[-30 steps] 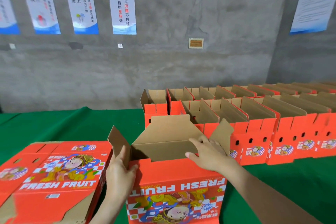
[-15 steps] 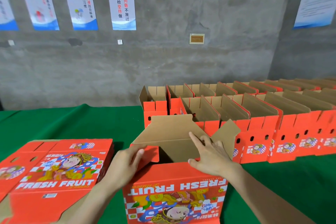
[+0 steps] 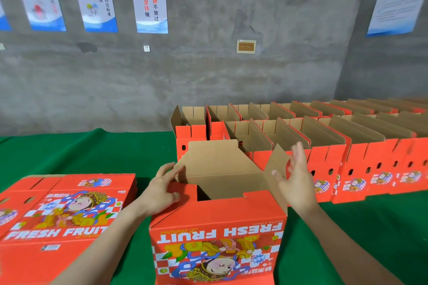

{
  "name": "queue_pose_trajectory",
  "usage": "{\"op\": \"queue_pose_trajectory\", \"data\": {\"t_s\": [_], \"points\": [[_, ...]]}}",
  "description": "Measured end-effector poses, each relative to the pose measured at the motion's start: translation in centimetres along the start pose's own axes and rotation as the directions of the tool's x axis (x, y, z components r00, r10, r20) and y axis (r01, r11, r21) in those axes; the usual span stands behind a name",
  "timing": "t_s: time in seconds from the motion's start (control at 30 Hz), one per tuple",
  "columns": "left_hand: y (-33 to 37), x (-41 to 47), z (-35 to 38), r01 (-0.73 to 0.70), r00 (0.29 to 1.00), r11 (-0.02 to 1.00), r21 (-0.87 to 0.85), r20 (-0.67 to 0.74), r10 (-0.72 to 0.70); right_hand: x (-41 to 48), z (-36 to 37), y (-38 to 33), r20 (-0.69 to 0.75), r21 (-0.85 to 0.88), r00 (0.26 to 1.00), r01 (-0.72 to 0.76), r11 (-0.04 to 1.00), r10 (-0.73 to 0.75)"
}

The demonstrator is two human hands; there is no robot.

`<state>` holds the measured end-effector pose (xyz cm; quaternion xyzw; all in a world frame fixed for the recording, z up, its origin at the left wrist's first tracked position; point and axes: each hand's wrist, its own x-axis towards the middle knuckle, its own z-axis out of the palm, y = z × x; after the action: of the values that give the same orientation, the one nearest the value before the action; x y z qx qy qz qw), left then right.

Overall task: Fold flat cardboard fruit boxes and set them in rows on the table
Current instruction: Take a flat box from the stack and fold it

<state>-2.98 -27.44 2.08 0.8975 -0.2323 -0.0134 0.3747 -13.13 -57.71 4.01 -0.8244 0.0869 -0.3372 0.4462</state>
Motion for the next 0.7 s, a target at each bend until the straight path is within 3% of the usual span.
{"op": "queue_pose_trajectory", "data": {"t_s": [0.07, 0.13, 0.23, 0.4, 0.5, 0.7], "points": [[0.0, 0.0, 0.4, 0.024, 1.0, 0.999, -0.033, -0.016, -0.025, -0.8, 0.3, 0.3, 0.289, 0.05, 0.955, -0.089, 0.995, 0.071], [0.0, -0.2, 0.7, 0.08, 0.996, 0.987, -0.142, -0.033, -0.086, -2.2, 1.2, 0.9, 0.415, -0.051, 0.91, 0.02, 0.999, 0.003], [0.0, -0.5, 0.6, 0.099, 0.989, 0.947, -0.307, -0.078, -0.128, -3.0, 1.1, 0.8, 0.409, -0.032, 0.912, 0.04, 0.999, -0.023], [0.1, -0.8, -1.1, 0.067, 0.984, 0.92, -0.385, -0.124, -0.124, -2.5, 0.4, -0.8, 0.461, -0.008, 0.887, 0.004, 1.0, 0.0], [-0.2, -1.6, -1.2, 0.057, 0.985, 0.927, -0.372, -0.132, -0.114, -2.8, 1.0, -0.9, 0.487, -0.062, 0.873, -0.003, 0.998, 0.033], [-0.7, -2.4, -0.9, -0.013, 0.977, 0.954, -0.299, -0.207, -0.052, -2.8, 1.9, -1.4, 0.381, -0.041, 0.923, -0.037, 0.998, 0.05]]}}
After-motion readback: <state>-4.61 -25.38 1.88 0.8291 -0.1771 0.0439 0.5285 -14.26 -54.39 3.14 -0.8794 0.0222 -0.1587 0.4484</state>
